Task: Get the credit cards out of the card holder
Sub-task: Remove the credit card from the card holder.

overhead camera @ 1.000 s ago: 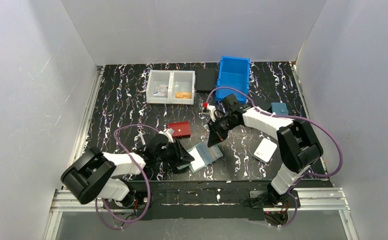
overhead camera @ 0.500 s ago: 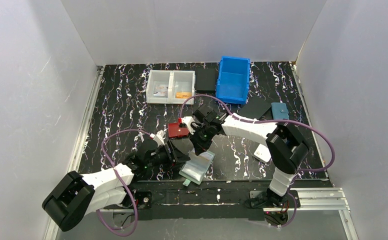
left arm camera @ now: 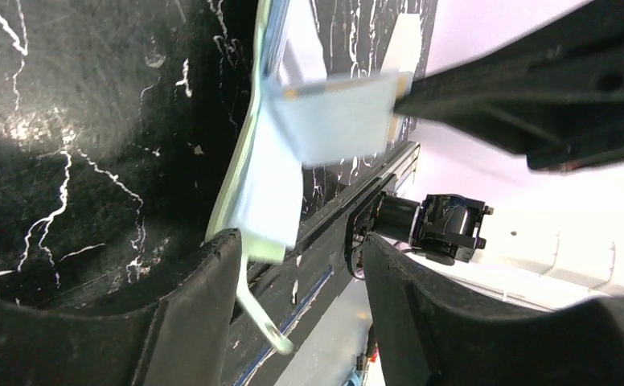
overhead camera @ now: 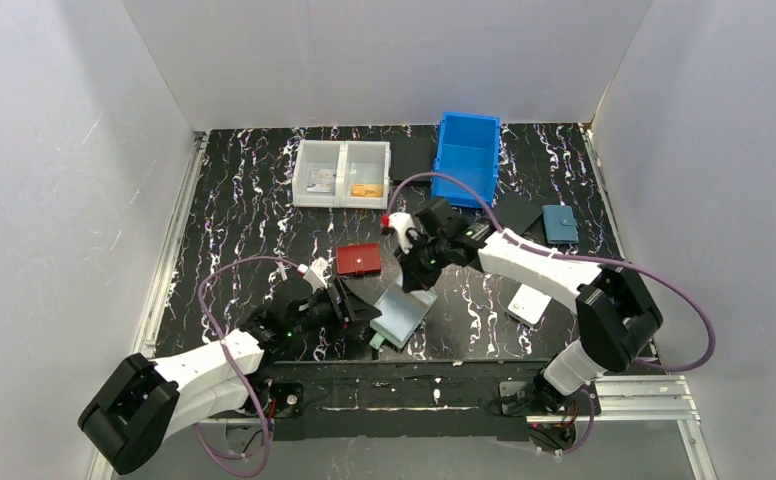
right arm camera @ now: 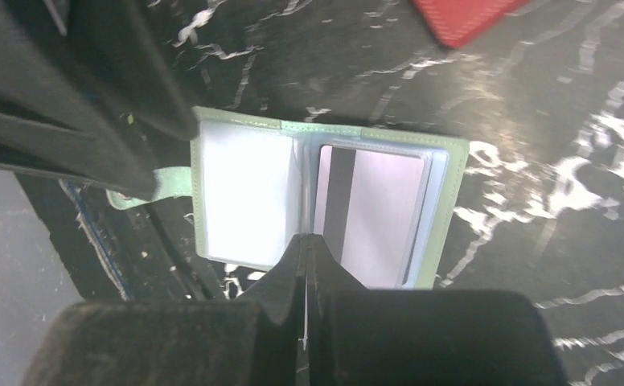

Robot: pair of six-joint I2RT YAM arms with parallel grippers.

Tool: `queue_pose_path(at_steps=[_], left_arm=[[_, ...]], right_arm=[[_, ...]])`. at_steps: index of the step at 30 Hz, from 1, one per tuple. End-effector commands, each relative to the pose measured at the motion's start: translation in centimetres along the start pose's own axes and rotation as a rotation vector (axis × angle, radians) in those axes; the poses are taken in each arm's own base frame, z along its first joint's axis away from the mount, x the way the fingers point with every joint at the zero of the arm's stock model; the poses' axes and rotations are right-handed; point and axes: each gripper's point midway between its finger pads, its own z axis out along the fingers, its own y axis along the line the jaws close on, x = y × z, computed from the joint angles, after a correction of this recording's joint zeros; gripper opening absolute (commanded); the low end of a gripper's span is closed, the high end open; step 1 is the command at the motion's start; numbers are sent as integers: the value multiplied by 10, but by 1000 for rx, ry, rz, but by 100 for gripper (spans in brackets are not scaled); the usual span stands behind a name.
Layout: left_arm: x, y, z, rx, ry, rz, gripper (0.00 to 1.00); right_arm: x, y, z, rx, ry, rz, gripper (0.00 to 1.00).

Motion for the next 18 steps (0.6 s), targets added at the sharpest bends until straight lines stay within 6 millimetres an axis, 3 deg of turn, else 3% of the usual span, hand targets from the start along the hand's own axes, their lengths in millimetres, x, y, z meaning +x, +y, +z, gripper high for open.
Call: queue_pose_path(at_steps=[1, 9, 13, 18], left_arm=[[-16, -16, -2, 1, -46, 88, 56], [-32, -54, 12, 26, -26, 150, 55], [-32, -69, 29, 25, 30, 160, 53], [-28, -61, 47, -18, 63, 153, 53]], right_arm=[[-13, -17, -21, 27, -113, 46, 1], [-8, -57, -39, 188, -174, 130, 1], [-6, -52, -34, 148, -193, 150, 1], [-4, -34, -21, 25, -220, 206, 1]])
